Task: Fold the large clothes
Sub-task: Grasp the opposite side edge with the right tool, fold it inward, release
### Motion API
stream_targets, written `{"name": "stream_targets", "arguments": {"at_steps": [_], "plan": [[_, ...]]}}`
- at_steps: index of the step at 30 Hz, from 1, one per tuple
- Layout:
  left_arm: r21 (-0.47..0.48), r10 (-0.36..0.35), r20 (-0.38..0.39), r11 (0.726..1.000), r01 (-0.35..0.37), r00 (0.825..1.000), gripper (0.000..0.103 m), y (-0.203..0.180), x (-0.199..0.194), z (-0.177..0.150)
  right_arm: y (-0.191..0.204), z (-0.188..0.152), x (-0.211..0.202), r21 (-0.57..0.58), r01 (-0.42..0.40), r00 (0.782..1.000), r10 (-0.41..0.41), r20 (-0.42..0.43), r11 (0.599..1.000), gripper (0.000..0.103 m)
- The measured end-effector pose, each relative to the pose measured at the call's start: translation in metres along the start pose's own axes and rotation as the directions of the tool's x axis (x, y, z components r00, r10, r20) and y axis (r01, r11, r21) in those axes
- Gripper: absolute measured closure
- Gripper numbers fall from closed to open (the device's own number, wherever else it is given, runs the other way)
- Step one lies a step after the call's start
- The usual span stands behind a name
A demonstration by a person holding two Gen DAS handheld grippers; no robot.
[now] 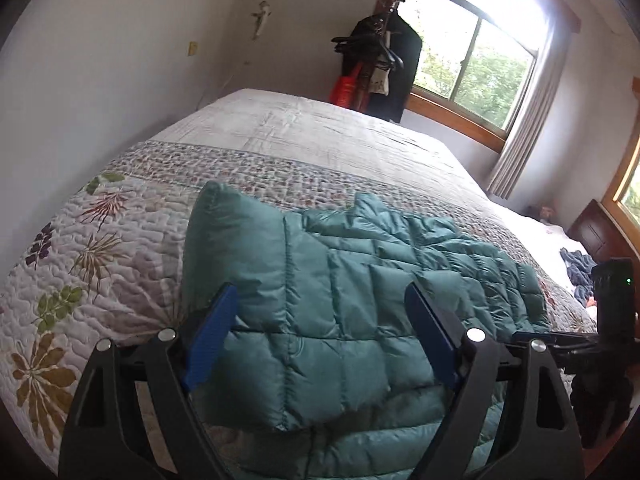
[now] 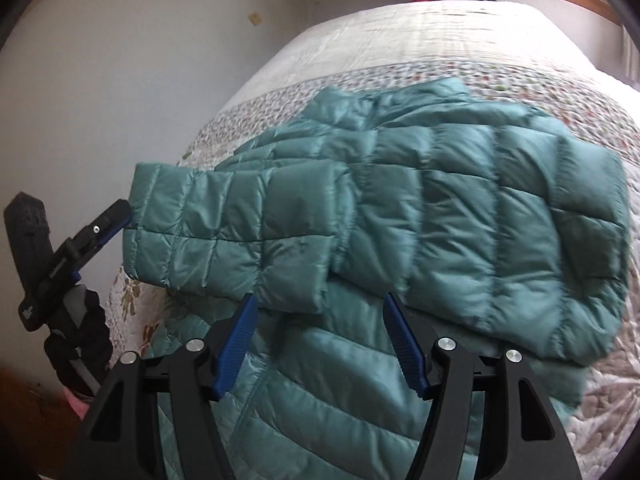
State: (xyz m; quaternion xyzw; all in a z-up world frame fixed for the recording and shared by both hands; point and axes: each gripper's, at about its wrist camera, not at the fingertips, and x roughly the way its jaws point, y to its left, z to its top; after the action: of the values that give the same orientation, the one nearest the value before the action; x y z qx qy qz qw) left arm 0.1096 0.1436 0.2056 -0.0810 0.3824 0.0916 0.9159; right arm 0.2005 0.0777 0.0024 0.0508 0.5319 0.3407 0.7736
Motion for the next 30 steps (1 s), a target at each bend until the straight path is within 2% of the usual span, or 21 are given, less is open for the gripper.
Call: {"name": "stream_targets", "arguments": {"at_steps": [3,4,5,7,8,11,13,15,18,20,22,25,30], "plan": [[-0.022,-0.043,0.003,0.999,0.043,0.999,0.019,0.005,-0.002,0.001,0.011,0.008,0.027,0.022,0.023,0.998,-0.022,-0.063,0.999,0.039],[-0.023,-0.051,0.01,0.998,0.051,0.999,0.019,0.006,-0.002,0.001,0.012,0.01,0.034,0.03,0.021,0.997,-0.019,-0.074,0.999,0.048],[-0.021,-0.052,0.013,0.998,0.053,0.999,0.019,0.007,-0.002,0.001,0.012,0.012,0.04,0.035,0.013,0.997,-0.01,-0.083,0.999,0.062],[-0.02,-0.051,0.017,0.998,0.051,0.999,0.019,0.006,-0.002,0.0,0.012,0.012,0.048,0.043,-0.013,0.996,0.017,-0.091,0.999,0.078],[-0.02,-0.054,0.02,0.998,0.054,0.998,0.019,0.006,-0.003,0.0,0.011,0.011,0.05,0.043,-0.023,0.996,0.026,-0.088,0.999,0.084],[-0.026,-0.075,0.036,0.997,0.076,0.996,0.019,0.008,-0.009,0.001,0.0,0.006,0.041,0.069,-0.064,0.997,0.068,-0.047,0.996,0.092],[-0.026,-0.083,0.055,0.996,0.084,0.995,0.019,0.008,-0.015,0.002,-0.012,0.005,0.021,0.083,-0.065,0.998,0.065,0.007,0.994,0.092],[-0.02,-0.086,0.068,0.996,0.087,0.994,0.018,0.008,-0.016,0.002,-0.026,0.005,-0.003,0.104,-0.035,0.997,0.028,0.066,0.994,0.092],[-0.008,-0.091,0.055,0.996,0.091,0.994,0.018,0.004,-0.01,0.0,-0.045,0.003,-0.041,0.141,-0.004,0.988,-0.018,0.152,0.99,0.092],[0.002,-0.089,0.04,0.996,0.089,0.995,0.018,0.001,-0.002,-0.003,-0.059,0.001,-0.06,0.163,0.046,0.981,-0.075,0.177,0.986,0.092],[0.017,-0.086,0.022,0.996,0.086,0.996,0.018,-0.003,0.007,-0.007,-0.068,-0.005,-0.071,0.177,0.077,0.976,-0.11,0.189,0.981,0.092],[0.045,-0.055,-0.01,0.997,0.055,0.998,0.018,-0.007,0.024,-0.013,-0.084,-0.011,-0.074,0.209,0.076,0.974,-0.118,0.192,0.975,0.092],[0.064,0.002,-0.085,0.998,0.003,0.996,0.018,-0.004,0.054,-0.023,-0.103,-0.011,-0.058,0.222,0.14,0.978,-0.17,0.119,0.965,0.091]]}}
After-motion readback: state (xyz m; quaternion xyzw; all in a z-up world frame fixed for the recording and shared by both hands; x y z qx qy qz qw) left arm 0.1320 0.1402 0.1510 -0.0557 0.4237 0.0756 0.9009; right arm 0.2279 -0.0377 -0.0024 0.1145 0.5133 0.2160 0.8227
